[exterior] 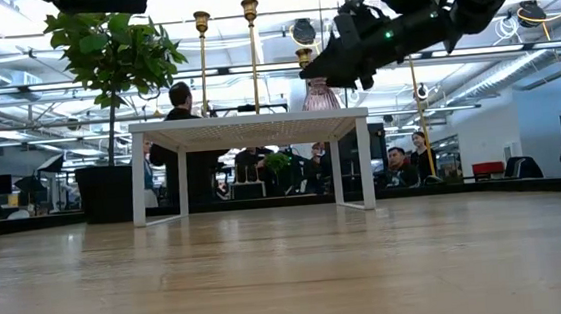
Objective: Pick & Place candle stick holders
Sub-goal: Put the right transparent candle holder on the shelf
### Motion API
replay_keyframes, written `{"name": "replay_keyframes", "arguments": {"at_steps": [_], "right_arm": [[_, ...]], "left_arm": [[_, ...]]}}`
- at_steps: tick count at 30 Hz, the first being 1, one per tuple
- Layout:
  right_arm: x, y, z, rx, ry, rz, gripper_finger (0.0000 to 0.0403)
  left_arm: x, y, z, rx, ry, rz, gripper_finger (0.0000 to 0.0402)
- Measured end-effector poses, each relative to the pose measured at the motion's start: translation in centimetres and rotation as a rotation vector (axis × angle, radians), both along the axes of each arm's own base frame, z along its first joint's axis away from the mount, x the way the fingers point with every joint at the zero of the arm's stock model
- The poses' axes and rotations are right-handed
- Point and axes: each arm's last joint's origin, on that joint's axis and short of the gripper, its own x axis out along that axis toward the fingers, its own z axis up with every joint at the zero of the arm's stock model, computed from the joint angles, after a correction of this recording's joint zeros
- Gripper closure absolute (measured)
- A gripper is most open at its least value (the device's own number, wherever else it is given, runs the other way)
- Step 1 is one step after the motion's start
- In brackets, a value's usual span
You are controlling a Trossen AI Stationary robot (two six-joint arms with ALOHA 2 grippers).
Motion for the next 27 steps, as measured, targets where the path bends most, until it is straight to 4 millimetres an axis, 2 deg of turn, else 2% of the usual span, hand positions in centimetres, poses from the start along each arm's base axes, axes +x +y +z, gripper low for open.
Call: {"name": "replay_keyframes", "arguments": {"at_steps": [5, 9, 12, 19, 23, 27], "right_arm": [[0.1, 0.0, 0.6, -0.032, -0.061, 0.011, 0.0163], [0.1, 0.3, 1.0, -0.033, -0.092, 0.084, 0.0163], [-0.3, 0.8, 2.0, -0.047, -0.127, 0.12, 0.0163], [-2.5, 1.7, 4.4, -0.108, -0.122, 0.086, 0.0163], [-3.9, 2.4, 5.0, -0.114, -0.056, 0.102, 0.0163], [-5.1, 4.3, 5.0, -0.111, 0.038, 0.177, 0.0166]], "left_arm": [[0.1, -0.1, 0.1, -0.021, -0.003, -0.028, 0.0252], [0.1, -0.3, 0.1, -0.038, -0.005, -0.055, 0.0252], [-0.1, -0.7, 0.3, -0.042, -0.024, -0.061, 0.0252], [-0.7, -1.6, 0.4, -0.02, -0.033, -0.095, 0.0252], [-0.8, -1.9, 0.5, -0.03, -0.047, -0.101, 0.0252], [-0.9, -2.1, 0.5, -0.049, -0.052, -0.112, 0.0252]]}}
